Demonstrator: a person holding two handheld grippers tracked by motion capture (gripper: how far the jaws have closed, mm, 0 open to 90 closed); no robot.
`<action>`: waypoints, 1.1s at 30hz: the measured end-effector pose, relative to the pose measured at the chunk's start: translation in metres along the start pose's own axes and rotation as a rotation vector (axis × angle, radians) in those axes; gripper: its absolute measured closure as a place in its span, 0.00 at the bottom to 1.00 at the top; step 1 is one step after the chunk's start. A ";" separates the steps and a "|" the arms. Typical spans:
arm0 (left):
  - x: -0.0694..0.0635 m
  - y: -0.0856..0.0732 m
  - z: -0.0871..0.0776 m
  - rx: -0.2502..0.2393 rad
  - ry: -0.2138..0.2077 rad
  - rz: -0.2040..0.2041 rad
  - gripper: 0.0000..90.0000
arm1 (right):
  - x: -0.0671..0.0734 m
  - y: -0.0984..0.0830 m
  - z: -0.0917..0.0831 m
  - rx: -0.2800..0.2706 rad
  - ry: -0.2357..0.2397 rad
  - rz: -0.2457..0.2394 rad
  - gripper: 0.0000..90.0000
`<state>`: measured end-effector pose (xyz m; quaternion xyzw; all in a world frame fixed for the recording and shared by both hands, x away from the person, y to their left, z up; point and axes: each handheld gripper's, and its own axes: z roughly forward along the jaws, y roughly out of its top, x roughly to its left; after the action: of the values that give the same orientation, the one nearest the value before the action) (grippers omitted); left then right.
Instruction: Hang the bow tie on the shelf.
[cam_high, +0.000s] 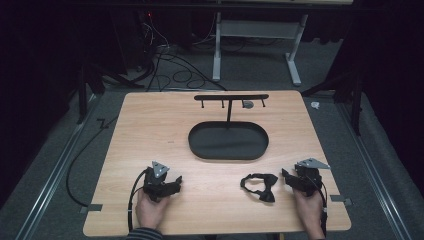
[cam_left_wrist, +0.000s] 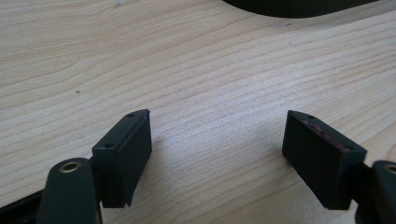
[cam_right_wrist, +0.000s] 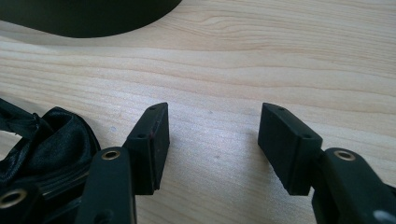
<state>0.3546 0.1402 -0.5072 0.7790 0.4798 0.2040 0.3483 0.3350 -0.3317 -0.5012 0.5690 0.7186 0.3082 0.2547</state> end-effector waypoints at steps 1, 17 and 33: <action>0.000 0.000 0.000 0.000 0.000 0.000 0.27 | 0.000 0.000 0.000 0.000 0.002 0.000 0.49; 0.000 0.000 0.000 -0.001 0.001 -0.001 0.27 | 0.000 0.000 0.000 0.003 0.011 -0.006 0.47; 0.000 0.000 0.000 -0.001 0.001 -0.001 0.27 | 0.004 0.001 -0.002 -0.007 0.012 -0.021 0.46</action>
<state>0.3547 0.1402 -0.5072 0.7787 0.4801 0.2043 0.3485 0.3332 -0.3284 -0.4992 0.5586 0.7249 0.3116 0.2556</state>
